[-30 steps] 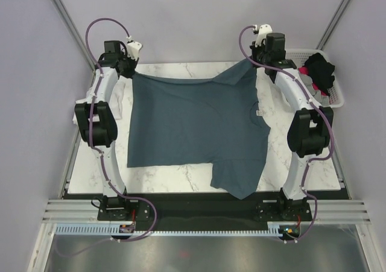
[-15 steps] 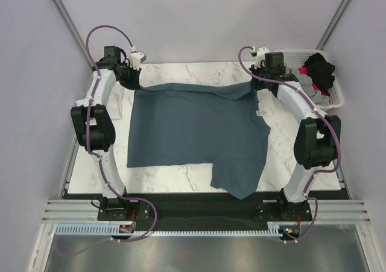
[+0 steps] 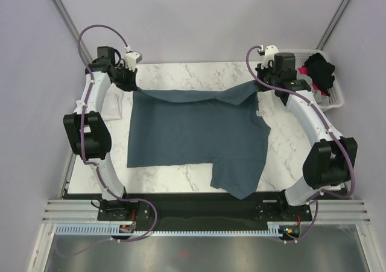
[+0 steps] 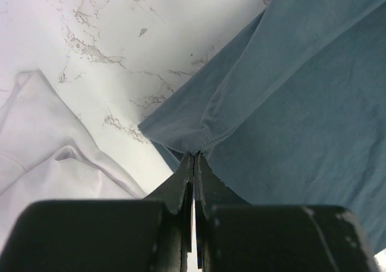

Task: Fold and stack the t-shirts
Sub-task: Fold the tshirt

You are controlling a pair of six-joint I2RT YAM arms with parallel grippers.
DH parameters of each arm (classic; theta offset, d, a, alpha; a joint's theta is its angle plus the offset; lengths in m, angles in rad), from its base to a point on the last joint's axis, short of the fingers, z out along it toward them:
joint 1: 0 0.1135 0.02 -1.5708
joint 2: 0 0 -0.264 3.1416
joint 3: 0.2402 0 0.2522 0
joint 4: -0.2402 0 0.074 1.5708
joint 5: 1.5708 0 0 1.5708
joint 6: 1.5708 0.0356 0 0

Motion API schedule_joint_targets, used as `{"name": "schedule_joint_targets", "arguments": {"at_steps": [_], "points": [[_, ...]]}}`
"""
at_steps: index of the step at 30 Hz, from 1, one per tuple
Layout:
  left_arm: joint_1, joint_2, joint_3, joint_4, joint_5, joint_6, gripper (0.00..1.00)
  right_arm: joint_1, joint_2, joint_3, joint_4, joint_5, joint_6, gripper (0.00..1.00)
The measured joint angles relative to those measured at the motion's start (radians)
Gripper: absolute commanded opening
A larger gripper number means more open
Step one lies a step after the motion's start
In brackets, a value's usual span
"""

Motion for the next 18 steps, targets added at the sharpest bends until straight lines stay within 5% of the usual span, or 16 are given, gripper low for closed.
{"name": "schedule_joint_targets", "arguments": {"at_steps": [18], "points": [[0.016,-0.018,-0.147,-0.016,0.004,0.0,0.02,0.0,-0.123,-0.203,-0.044,-0.036,0.028,0.0]]}}
